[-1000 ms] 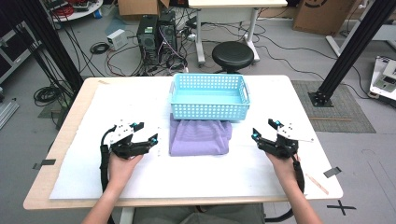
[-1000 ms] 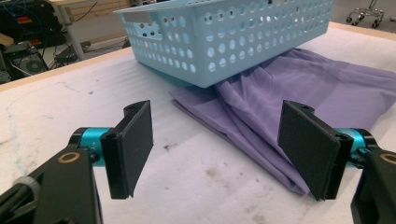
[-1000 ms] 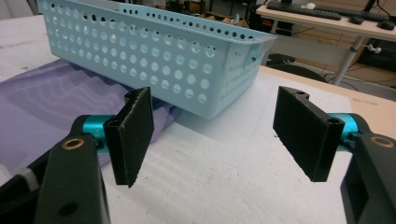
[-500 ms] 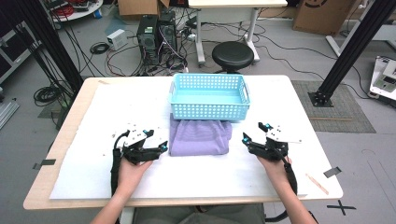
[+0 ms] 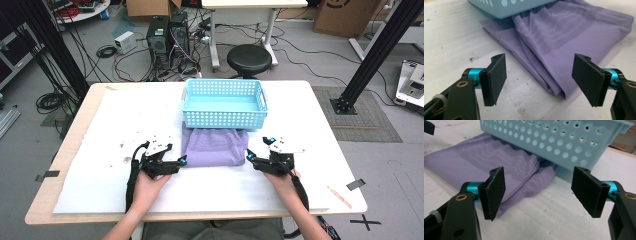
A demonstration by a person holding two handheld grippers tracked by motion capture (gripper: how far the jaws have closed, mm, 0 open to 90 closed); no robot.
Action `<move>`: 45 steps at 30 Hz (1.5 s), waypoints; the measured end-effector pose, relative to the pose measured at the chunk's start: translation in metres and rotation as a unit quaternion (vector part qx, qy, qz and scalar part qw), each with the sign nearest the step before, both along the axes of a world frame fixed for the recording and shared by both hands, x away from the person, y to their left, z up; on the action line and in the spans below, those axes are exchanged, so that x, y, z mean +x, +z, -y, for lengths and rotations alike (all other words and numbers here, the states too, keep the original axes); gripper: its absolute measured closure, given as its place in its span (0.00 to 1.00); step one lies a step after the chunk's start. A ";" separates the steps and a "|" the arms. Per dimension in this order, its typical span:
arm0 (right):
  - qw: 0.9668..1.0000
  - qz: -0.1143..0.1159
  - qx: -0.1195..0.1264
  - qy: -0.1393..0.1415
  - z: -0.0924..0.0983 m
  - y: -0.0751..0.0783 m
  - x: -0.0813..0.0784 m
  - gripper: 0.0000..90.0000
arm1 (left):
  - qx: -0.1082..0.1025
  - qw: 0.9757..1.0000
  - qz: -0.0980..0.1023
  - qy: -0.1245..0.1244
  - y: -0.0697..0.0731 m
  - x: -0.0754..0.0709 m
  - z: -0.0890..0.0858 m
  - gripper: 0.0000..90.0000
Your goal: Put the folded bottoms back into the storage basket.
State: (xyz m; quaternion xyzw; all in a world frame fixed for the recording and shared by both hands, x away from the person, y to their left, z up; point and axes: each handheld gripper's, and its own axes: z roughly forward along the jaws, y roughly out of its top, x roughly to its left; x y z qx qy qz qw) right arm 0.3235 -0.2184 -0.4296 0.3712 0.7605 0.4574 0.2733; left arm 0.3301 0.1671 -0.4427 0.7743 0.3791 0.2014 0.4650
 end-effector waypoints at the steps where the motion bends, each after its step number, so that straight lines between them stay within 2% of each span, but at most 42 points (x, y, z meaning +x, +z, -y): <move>1: 1.000 0.000 0.000 0.000 0.000 0.000 0.000 0.31 | -0.001 1.000 -0.005 0.004 -0.001 0.000 0.001 0.31; 2: 1.000 -0.007 -0.002 0.000 -0.002 -0.001 0.001 0.31 | -0.003 1.000 -0.010 0.007 -0.001 0.001 0.001 0.31; 3: 1.000 -0.023 0.000 0.002 -0.005 -0.002 0.003 0.31 | -0.004 1.000 -0.015 0.009 -0.002 0.001 0.002 0.31; 5: 1.000 -0.030 0.001 0.003 -0.007 -0.003 0.004 0.31 | -0.004 1.000 -0.022 0.011 -0.003 0.002 0.003 0.31; 7: 0.999 -0.047 0.000 0.007 -0.011 -0.005 0.006 0.31 | -0.002 0.999 -0.031 0.012 -0.004 0.003 0.005 0.31; 8: 0.998 -0.063 -0.001 0.010 -0.016 -0.007 0.008 0.31 | -0.001 0.999 -0.035 0.012 -0.005 0.004 0.007 0.31; 11: 0.997 -0.076 -0.008 0.013 -0.023 -0.008 0.009 0.31 | 0.005 0.999 -0.047 0.011 -0.006 0.004 0.012 0.31; 14: 0.996 -0.088 -0.024 0.013 -0.031 -0.009 0.010 0.31 | 0.022 0.998 -0.050 0.018 -0.006 0.005 0.015 0.32; 16: 0.995 -0.098 -0.030 0.009 -0.035 -0.010 0.012 0.31 | 0.022 0.998 -0.056 0.025 -0.007 0.006 0.015 0.32; 17: 0.993 -0.112 -0.038 0.005 -0.039 -0.012 0.015 0.31 | 0.024 0.998 -0.059 0.026 -0.007 0.007 0.015 0.33; 18: 0.993 -0.112 -0.038 0.005 -0.039 -0.012 0.015 0.31 | 0.022 0.997 -0.063 0.028 -0.007 0.007 0.016 0.33; 21: 0.989 -0.136 -0.054 0.003 -0.043 -0.015 0.020 0.34 | 0.029 0.997 -0.076 0.014 -0.008 0.007 0.019 0.43; 22: 0.988 -0.143 -0.058 0.005 -0.044 -0.015 0.021 0.39 | 0.035 0.996 -0.080 0.007 -0.008 0.007 0.020 0.47; 23: 0.985 -0.162 -0.060 0.022 -0.045 -0.016 0.024 0.50 | 0.035 0.996 -0.082 0.004 -0.008 0.007 0.022 0.53; 24: 0.985 -0.162 -0.060 0.022 -0.045 -0.016 0.024 0.50 | 0.035 0.996 -0.083 0.005 -0.008 0.007 0.023 0.53; 26: 0.982 -0.178 -0.061 0.028 -0.045 -0.017 0.026 0.54 | 0.034 0.996 -0.086 0.008 -0.008 0.008 0.024 0.54; 28: 0.981 -0.182 -0.055 0.027 -0.044 -0.017 0.027 0.53 | 0.033 0.995 -0.089 0.011 -0.007 0.008 0.024 0.55; 30: 0.982 -0.183 -0.049 0.017 -0.042 -0.017 0.026 0.42 | 0.032 0.995 -0.088 0.017 -0.007 0.007 0.024 0.54; 31: 0.982 -0.182 -0.049 0.003 -0.041 -0.016 0.025 0.38 | 0.039 0.996 -0.081 0.028 -0.007 0.007 0.024 0.50; 32: 0.983 -0.178 -0.048 -0.001 -0.039 -0.016 0.024 0.38 | 0.044 0.995 -0.080 0.034 -0.006 0.006 0.024 0.43; 34: 0.983 -0.180 -0.046 -0.006 -0.037 -0.016 0.023 0.37 | 0.035 0.995 -0.090 0.029 -0.007 0.007 0.022 0.41; 35: 0.981 -0.191 -0.043 -0.003 -0.037 -0.017 0.024 0.38 | 0.033 0.995 -0.091 0.028 -0.008 0.007 0.022 0.43; 38: 0.980 -0.190 -0.051 -0.001 -0.041 -0.017 0.024 0.43 | 0.036 0.995 -0.090 0.028 -0.008 0.006 0.026 0.47; 40: 0.981 -0.188 -0.049 0.005 -0.041 -0.016 0.023 0.56 | 0.036 0.995 -0.088 0.030 -0.008 0.006 0.027 0.48; 41: 0.981 -0.189 -0.048 0.011 -0.041 -0.016 0.023 0.62 | 0.030 0.995 -0.089 0.025 -0.008 0.007 0.027 0.51; 42: 0.981 -0.189 -0.049 0.013 -0.041 -0.016 0.023 0.68 | 0.022 0.995 -0.093 0.015 -0.008 0.007 0.027 0.59; 43: 0.980 -0.190 -0.043 0.026 -0.040 -0.016 0.024 0.81 | 0.024 0.995 -0.091 0.018 -0.008 0.007 0.030 0.65; 44: 0.979 -0.198 -0.038 0.035 -0.040 -0.016 0.023 0.88 | 0.028 0.996 -0.088 0.007 -0.008 0.007 0.035 0.69; 45: 0.979 -0.198 -0.038 0.035 -0.040 -0.016 0.023 0.88 | 0.028 0.996 -0.088 0.007 -0.008 0.007 0.035 0.73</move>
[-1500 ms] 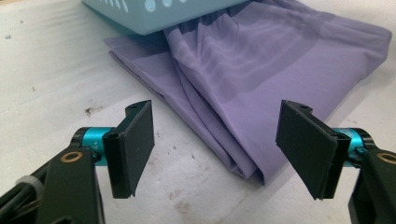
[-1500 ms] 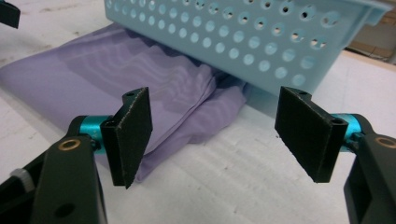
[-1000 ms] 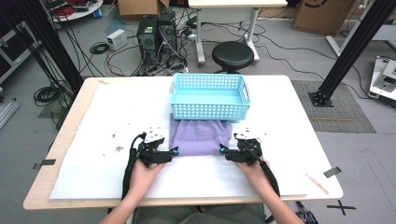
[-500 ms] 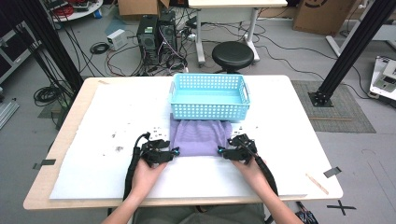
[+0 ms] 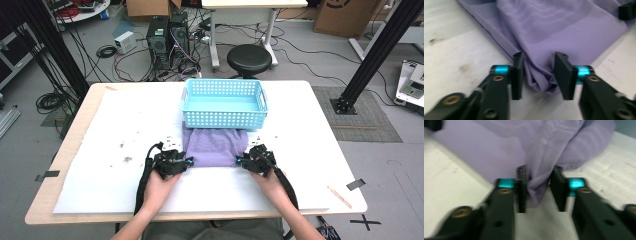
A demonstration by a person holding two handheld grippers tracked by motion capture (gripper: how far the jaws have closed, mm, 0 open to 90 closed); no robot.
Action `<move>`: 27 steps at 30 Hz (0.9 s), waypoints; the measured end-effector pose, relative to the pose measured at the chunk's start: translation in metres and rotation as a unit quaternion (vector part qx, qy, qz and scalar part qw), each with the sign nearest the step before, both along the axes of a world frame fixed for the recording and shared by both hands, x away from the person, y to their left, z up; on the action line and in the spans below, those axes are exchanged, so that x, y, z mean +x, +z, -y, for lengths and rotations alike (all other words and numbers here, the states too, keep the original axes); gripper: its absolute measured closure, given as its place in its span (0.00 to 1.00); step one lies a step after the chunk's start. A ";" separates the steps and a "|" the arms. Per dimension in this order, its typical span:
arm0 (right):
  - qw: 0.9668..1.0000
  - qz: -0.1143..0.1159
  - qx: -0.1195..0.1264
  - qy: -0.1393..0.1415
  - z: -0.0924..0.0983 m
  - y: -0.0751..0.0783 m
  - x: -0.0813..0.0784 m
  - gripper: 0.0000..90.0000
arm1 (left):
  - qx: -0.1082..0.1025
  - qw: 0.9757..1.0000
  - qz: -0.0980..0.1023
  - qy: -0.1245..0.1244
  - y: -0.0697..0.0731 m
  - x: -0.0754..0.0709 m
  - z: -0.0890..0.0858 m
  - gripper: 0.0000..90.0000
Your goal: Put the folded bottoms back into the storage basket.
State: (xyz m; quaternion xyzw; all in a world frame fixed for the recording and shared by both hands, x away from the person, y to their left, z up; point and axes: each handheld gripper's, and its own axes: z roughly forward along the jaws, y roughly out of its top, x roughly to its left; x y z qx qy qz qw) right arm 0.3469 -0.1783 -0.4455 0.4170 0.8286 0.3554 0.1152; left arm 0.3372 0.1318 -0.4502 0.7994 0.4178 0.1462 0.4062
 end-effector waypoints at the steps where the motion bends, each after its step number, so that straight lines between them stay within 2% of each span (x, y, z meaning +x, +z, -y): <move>1: 1.000 -0.001 0.004 0.006 0.000 0.000 0.000 0.91 | 0.002 1.000 0.000 -0.006 0.000 0.000 0.002 0.73; 2: 1.000 0.006 0.000 0.010 0.000 0.000 -0.003 0.95 | -0.003 1.000 -0.002 -0.009 0.000 0.001 0.004 0.81; 6: 1.000 0.013 0.000 0.013 0.007 0.001 -0.010 0.96 | -0.014 0.999 -0.011 -0.028 0.001 0.000 0.007 0.87; 10: 1.000 0.014 0.006 0.009 0.016 0.002 -0.016 0.97 | -0.028 0.998 -0.024 -0.050 0.001 -0.007 0.011 0.89; 17: 1.000 0.017 0.016 0.008 0.031 0.004 -0.041 0.97 | -0.026 0.996 -0.027 -0.085 0.001 -0.025 0.018 0.90; 19: 1.000 0.020 0.016 0.008 0.035 0.003 -0.054 0.97 | -0.025 0.995 -0.027 -0.092 0.001 -0.030 0.020 0.90; 21: 1.000 0.020 0.017 0.008 0.036 0.003 -0.057 0.97 | -0.026 0.995 -0.028 -0.096 0.001 -0.034 0.021 0.90; 27: 0.999 0.025 0.024 0.009 0.043 0.002 -0.081 0.97 | -0.026 0.993 -0.028 -0.111 0.001 -0.048 0.024 0.91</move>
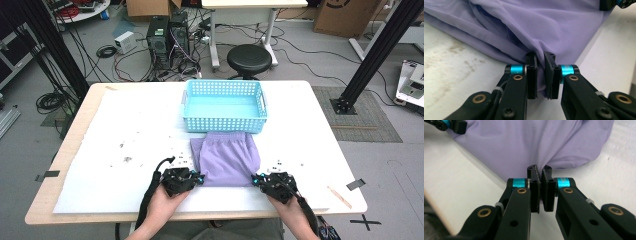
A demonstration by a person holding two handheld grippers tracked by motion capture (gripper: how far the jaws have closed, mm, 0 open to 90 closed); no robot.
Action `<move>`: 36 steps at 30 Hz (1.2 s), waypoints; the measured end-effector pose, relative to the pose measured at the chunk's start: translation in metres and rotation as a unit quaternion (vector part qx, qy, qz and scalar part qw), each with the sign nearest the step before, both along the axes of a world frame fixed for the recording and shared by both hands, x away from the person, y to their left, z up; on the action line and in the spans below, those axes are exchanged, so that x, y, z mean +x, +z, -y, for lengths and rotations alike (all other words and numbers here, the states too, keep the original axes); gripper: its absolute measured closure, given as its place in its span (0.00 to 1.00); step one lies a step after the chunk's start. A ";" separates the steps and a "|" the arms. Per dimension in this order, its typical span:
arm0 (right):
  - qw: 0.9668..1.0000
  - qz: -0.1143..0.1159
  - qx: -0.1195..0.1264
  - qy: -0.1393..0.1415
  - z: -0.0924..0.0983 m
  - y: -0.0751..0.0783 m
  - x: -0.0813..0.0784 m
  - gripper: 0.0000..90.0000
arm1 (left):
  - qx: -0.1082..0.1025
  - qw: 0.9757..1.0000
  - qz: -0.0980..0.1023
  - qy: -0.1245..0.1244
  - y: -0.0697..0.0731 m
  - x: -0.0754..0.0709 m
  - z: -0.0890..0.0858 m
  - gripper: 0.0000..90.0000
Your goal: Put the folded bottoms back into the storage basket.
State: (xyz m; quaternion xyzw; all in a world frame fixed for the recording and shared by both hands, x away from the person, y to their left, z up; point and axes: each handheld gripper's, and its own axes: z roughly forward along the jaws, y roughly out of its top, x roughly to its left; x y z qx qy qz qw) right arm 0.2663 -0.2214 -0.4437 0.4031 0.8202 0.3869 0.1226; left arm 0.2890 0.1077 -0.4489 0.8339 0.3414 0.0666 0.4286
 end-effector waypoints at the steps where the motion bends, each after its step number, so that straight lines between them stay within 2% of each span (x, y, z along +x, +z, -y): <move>1: 1.000 0.003 0.000 0.001 0.001 -0.001 -0.007 0.97 | -0.001 1.000 -0.001 -0.001 0.000 -0.002 0.000 0.91; 7: 1.000 0.010 0.004 0.005 0.002 -0.001 -0.025 0.97 | -0.001 1.000 -0.001 -0.013 0.000 -0.014 -0.001 0.91; 17: 1.000 0.018 0.001 0.010 0.003 -0.001 -0.051 0.97 | 0.008 0.999 0.009 -0.030 0.001 -0.036 -0.001 0.90; 22: 1.000 0.020 0.002 0.012 0.003 -0.002 -0.057 0.96 | 0.008 0.999 0.010 -0.035 0.001 -0.039 -0.002 0.90; 28: 0.999 0.030 -0.012 0.014 0.002 -0.002 -0.061 0.94 | 0.008 0.999 0.010 -0.033 0.000 -0.043 -0.002 0.89; 29: 0.999 0.033 -0.013 0.016 0.002 -0.002 -0.061 0.93 | 0.008 0.999 0.009 -0.031 0.000 -0.043 -0.003 0.87; 32: 0.999 0.041 -0.016 0.007 0.005 0.000 -0.060 0.85 | 0.018 1.000 0.015 -0.018 0.001 -0.043 -0.006 0.66; 36: 0.998 0.056 -0.009 -0.017 0.013 0.005 -0.058 0.70 | 0.016 1.000 0.017 -0.010 0.004 -0.041 -0.013 0.53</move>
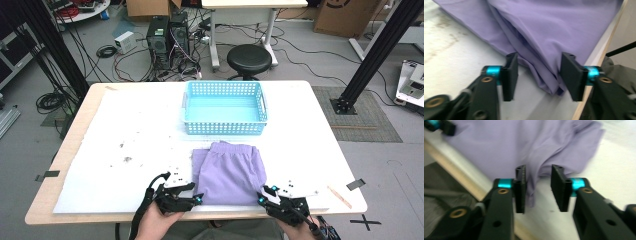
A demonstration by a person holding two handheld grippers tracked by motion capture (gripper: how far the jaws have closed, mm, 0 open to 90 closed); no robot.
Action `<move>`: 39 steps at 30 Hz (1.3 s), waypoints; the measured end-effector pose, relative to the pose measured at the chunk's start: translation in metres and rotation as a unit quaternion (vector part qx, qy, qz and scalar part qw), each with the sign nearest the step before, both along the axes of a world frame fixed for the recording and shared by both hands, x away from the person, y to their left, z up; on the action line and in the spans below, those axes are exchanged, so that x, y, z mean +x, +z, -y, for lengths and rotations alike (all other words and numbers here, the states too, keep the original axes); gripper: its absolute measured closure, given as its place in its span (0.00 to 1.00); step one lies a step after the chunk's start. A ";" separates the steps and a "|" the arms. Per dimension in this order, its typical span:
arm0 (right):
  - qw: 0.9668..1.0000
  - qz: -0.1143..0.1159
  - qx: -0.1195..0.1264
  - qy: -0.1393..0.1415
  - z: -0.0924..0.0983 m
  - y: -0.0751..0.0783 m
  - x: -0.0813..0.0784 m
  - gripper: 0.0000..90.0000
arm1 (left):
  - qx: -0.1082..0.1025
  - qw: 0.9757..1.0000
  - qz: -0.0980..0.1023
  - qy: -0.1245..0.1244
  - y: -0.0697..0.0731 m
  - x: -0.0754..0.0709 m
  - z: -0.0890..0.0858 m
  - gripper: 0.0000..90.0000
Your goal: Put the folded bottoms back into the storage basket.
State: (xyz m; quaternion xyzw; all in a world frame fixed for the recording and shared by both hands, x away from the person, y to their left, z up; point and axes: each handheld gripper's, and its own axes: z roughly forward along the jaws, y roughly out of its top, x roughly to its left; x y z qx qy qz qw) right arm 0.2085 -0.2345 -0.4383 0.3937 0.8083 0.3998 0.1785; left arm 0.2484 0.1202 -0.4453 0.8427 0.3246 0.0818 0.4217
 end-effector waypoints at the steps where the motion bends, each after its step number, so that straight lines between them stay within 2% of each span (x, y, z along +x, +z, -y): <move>1: 1.000 0.004 0.001 -0.008 0.003 0.002 0.002 0.66 | 0.001 1.000 0.006 0.001 0.002 0.002 -0.002 0.52; 4: 0.999 0.026 0.009 -0.032 0.012 0.009 0.011 0.61 | 0.003 1.000 0.024 0.008 0.009 0.010 -0.007 0.46; 6: 0.998 0.041 0.015 -0.043 0.018 0.013 0.019 0.59 | 0.007 0.999 0.040 0.017 0.015 0.021 -0.012 0.44; 8: 0.997 0.056 0.024 -0.045 0.023 0.018 0.030 0.58 | 0.001 0.998 0.050 0.030 0.018 0.032 -0.016 0.41; 10: 0.996 0.068 0.027 -0.047 0.027 0.022 0.045 0.56 | -0.003 0.998 0.055 0.041 0.021 0.047 -0.021 0.38; 12: 0.995 0.071 0.036 -0.052 0.030 0.025 0.062 0.53 | -0.017 0.997 0.053 0.053 0.022 0.064 -0.026 0.37; 13: 0.995 0.072 0.040 -0.050 0.031 0.026 0.071 0.52 | -0.023 0.996 0.059 0.063 0.023 0.071 -0.028 0.37; 15: 0.994 0.081 0.043 -0.058 0.032 0.027 0.087 0.51 | -0.021 0.994 0.075 0.077 0.025 0.084 -0.032 0.36; 17: 0.994 0.073 0.050 -0.060 0.033 0.026 0.105 0.48 | -0.015 0.992 0.088 0.090 0.026 0.096 -0.035 0.35; 19: 0.994 0.071 0.055 -0.065 0.034 0.024 0.121 0.47 | -0.038 0.990 0.092 0.099 0.026 0.107 -0.039 0.35; 21: 0.994 0.064 0.056 -0.071 0.033 0.022 0.134 0.47 | -0.060 0.990 0.079 0.104 0.026 0.120 -0.042 0.35; 24: 0.994 0.066 0.056 -0.067 0.033 0.021 0.152 0.47 | -0.082 0.989 0.077 0.098 0.026 0.138 -0.044 0.35; 25: 0.995 0.060 0.053 -0.063 0.033 0.021 0.166 0.45 | -0.079 0.990 0.070 0.096 0.025 0.146 -0.043 0.35; 26: 0.995 0.060 0.053 -0.063 0.033 0.021 0.166 0.45 | -0.075 0.990 0.067 0.094 0.024 0.151 -0.042 0.35; 27: 0.995 0.052 0.055 -0.060 0.033 0.020 0.171 0.44 | -0.074 0.990 0.073 0.101 0.021 0.157 -0.040 0.35; 29: 0.996 0.047 0.039 -0.063 0.031 0.017 0.183 0.42 | -0.084 0.989 0.076 0.101 0.015 0.163 -0.040 0.35; 30: 0.996 0.043 0.039 -0.062 0.030 0.016 0.187 0.42 | -0.076 0.988 0.079 0.105 0.012 0.165 -0.039 0.35; 33: 0.997 0.040 0.039 -0.054 0.028 0.010 0.197 0.43 | -0.074 0.990 0.070 0.097 0.006 0.175 -0.038 0.35; 34: 0.997 0.042 0.032 -0.050 0.026 0.009 0.200 0.43 | -0.072 0.990 0.071 0.094 0.006 0.176 -0.037 0.35; 36: 0.998 0.044 0.033 -0.043 0.023 0.009 0.203 0.43 | -0.070 0.991 0.078 0.081 0.008 0.180 -0.033 0.35; 37: 0.998 0.047 0.031 -0.042 0.021 0.009 0.204 0.44 | -0.076 0.990 0.087 0.077 0.009 0.180 -0.030 0.35; 39: 0.997 0.057 0.025 -0.035 0.018 0.010 0.205 0.45 | -0.065 0.989 0.102 0.082 0.009 0.181 -0.027 0.36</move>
